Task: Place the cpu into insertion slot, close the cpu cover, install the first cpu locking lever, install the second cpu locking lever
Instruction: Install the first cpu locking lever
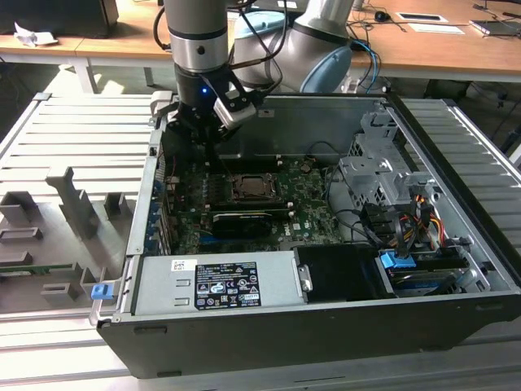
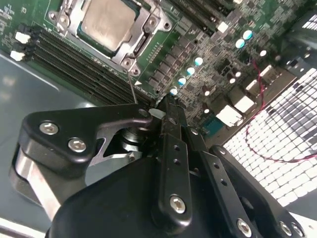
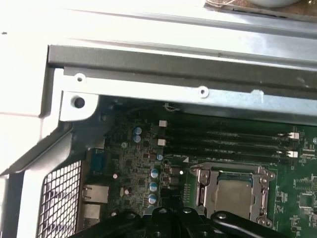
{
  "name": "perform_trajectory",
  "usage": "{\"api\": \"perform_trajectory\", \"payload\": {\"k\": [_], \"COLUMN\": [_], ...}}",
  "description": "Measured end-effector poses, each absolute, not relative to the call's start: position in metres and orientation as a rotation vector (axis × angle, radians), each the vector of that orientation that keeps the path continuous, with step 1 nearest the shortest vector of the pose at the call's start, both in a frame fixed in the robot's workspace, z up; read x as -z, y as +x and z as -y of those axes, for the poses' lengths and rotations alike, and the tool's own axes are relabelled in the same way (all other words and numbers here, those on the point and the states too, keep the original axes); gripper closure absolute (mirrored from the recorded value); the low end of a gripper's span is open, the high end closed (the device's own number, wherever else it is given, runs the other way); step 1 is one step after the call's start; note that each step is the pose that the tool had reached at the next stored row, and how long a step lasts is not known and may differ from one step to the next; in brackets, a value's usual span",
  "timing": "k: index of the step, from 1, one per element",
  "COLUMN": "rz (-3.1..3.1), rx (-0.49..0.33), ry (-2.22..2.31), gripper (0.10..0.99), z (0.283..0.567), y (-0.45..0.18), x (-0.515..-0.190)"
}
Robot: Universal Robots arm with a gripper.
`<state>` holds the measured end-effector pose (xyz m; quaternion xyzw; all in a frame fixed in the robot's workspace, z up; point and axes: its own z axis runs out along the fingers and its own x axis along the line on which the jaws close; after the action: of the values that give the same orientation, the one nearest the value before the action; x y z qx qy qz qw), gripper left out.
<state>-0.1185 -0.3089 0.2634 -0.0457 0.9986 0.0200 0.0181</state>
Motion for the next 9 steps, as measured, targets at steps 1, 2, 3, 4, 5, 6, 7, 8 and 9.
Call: {"api": "perform_trajectory", "payload": {"k": [1, 2, 3, 4, 5, 6, 7, 8, 9], "rz": [-3.102, -3.102, -3.102, -3.102, -3.102, -3.102, -3.102, -3.102, -3.102], "rx": [-0.062, -0.062, -0.062, -0.062, -0.062, -0.062, -0.062, -0.062, -0.062], "ry": [-0.141, -0.141, -0.141, -0.138, -0.134, -0.133, -0.131, -0.129, -0.129], "gripper": [0.980, 0.980, 0.980, 0.980, 0.980, 0.980, 0.980, 0.980, 0.980], "z": [0.307, 0.305, 0.303, 0.301, 0.299, 0.298, 0.296, 0.294, 0.294], "y": [-0.119, -0.119, -0.119, -0.120, -0.120, -0.120, -0.120, -0.120, -0.120], "x": [-0.262, -0.261, -0.260, -0.259, -0.258, -0.258, -0.257, -0.257, -0.256]}}
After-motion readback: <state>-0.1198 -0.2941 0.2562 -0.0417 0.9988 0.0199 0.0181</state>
